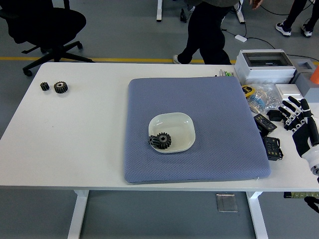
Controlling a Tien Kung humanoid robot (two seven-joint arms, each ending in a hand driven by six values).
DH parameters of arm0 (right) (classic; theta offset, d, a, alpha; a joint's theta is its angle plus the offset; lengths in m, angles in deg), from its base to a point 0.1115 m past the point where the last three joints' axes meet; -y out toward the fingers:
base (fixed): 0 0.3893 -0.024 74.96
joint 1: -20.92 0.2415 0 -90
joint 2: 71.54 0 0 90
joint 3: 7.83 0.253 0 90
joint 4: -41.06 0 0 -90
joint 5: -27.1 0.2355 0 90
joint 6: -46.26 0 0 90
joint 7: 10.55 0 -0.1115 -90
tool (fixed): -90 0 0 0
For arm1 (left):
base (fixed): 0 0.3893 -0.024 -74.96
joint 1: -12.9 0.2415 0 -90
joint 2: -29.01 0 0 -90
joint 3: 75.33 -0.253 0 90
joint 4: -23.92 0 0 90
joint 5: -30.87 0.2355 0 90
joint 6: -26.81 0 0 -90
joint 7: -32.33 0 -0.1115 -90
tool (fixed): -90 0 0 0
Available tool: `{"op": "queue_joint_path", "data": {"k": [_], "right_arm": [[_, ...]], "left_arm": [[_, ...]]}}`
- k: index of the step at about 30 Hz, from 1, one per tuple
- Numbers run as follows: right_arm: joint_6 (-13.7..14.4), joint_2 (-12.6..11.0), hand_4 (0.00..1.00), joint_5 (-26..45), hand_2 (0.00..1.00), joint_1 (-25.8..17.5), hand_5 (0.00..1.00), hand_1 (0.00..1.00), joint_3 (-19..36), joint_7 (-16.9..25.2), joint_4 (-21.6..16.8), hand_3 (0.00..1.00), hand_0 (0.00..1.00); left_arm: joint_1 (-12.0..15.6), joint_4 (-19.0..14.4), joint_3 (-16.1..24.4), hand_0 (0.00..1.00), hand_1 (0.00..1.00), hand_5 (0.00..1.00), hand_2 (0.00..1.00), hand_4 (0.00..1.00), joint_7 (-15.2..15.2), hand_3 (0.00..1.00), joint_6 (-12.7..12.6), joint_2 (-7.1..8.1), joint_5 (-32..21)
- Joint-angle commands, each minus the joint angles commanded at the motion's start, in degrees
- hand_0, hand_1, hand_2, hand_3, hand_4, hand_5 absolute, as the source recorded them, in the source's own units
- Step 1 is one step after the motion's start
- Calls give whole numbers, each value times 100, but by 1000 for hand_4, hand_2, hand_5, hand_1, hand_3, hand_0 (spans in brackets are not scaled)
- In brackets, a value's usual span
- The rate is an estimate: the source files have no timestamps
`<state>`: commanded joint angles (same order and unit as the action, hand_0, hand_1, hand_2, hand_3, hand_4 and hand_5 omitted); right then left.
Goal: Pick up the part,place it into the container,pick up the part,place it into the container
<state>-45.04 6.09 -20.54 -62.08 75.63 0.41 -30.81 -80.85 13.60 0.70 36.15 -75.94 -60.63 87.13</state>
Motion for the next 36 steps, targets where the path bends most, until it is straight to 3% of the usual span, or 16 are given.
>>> {"op": "queue_joint_path", "data": {"k": [6, 7, 12, 17, 19, 26, 33, 36], "right_arm": [[-208, 2, 998, -69, 856, 6, 847, 845, -18, -189, 10, 867, 944], [-287, 1, 998, -87, 914, 6, 998, 899, -38, -226, 12, 942, 998], [-488, 23, 998, -211, 914, 13, 998, 899, -71, -309, 22, 942, 998], [-487, 19, 998, -295, 931, 9, 998, 919, -62, -333, -4, 961, 998], [-465, 15, 998, -369, 980, 1, 998, 966, -54, -358, -23, 987, 998], [-241, 27, 998, -1222, 998, 34, 998, 998, -53, -543, -203, 998, 998], [71, 36, 998, -1072, 998, 36, 998, 998, -102, -288, -158, 998, 998], [379, 44, 998, -760, 998, 38, 998, 998, -177, -33, -114, 998, 998]], "left_arm": [[-9, 0, 2, 730, 703, 579, 737, 645, -3, 562, -3, -4, -18], [-9, 0, 1, 730, 702, 579, 737, 645, -2, 563, -1, -5, -17], [-3, 0, -28, 730, 702, 579, 737, 645, 1, 563, 2, -6, -47], [0, 0, -49, 730, 702, 580, 737, 646, -5, 563, 8, -2, -76], [1, 0, -54, 730, 700, 581, 737, 647, -4, 564, 10, 2, -80], [-6, 0, -52, 730, 700, 581, 738, 648, 0, 563, 9, 5, -75], [-3, 0, -63, 730, 700, 581, 738, 648, -5, 563, 7, 2, -108], [-2, 0, -72, 730, 700, 581, 738, 648, -2, 563, 12, 4, -110]]}}
